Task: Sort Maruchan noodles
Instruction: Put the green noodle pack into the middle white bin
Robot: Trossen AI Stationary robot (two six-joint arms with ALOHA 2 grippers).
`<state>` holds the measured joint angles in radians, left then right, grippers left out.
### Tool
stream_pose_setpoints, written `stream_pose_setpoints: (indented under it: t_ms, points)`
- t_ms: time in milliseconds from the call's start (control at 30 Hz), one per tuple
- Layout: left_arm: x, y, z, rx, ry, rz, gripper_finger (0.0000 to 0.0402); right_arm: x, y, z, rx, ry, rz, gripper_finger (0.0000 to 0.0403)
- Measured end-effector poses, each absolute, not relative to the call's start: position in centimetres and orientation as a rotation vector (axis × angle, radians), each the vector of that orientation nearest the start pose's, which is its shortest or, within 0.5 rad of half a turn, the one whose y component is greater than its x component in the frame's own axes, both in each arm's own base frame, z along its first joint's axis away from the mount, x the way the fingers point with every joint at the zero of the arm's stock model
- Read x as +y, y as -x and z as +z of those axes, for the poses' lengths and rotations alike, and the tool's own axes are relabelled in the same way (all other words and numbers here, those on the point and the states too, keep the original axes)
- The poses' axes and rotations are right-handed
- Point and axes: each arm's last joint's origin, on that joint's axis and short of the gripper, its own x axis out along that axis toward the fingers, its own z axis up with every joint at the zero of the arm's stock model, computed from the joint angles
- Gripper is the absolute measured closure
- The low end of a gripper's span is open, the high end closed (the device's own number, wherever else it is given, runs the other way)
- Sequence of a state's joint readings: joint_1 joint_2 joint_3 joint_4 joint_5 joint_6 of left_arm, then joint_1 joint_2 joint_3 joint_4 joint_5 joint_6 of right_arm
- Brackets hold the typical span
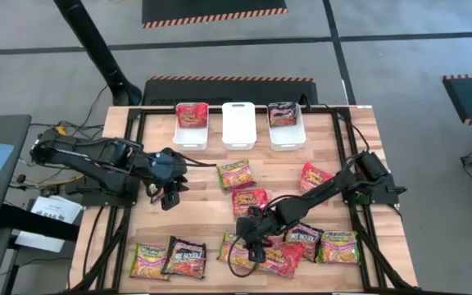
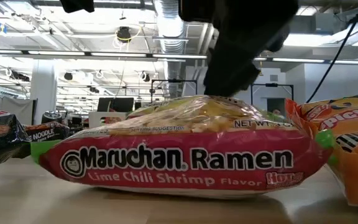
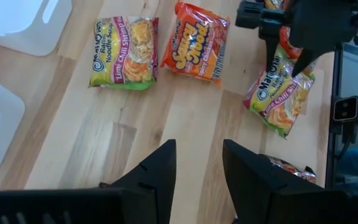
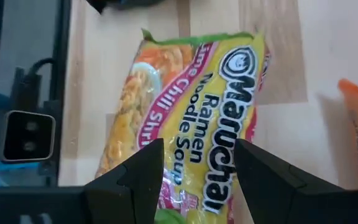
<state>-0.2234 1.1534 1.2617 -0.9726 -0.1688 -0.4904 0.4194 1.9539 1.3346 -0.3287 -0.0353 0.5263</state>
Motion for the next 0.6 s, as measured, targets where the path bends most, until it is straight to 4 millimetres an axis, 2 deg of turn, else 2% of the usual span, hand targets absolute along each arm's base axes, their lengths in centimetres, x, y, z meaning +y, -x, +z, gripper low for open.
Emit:
stream_pose_setpoints:
  t_ms: [133,367,467,600]
  points:
    - [-4.2,-20.8,35.8,0.837,0.292,0.157,0.0286,16.6,-37.2,16.4,1.076,-0.290,0.133,0.0182]
    - [-4.2,-20.8,35.8,0.842,0.279,0.153,0.0286,16.6,-37.4,15.0,1.134,-0.398,0.053,0.0198]
    - [-4.2,-20.8,35.8,0.842,0.276,0.152,0.0286,16.6,-37.4,15.0,1.135,-0.411,0.046,0.0230]
    - [-4.2,-20.8,35.8,0.842,0.276,0.152,0.0286,16.3,-37.4,14.9,1.144,-0.420,0.039,0.0296]
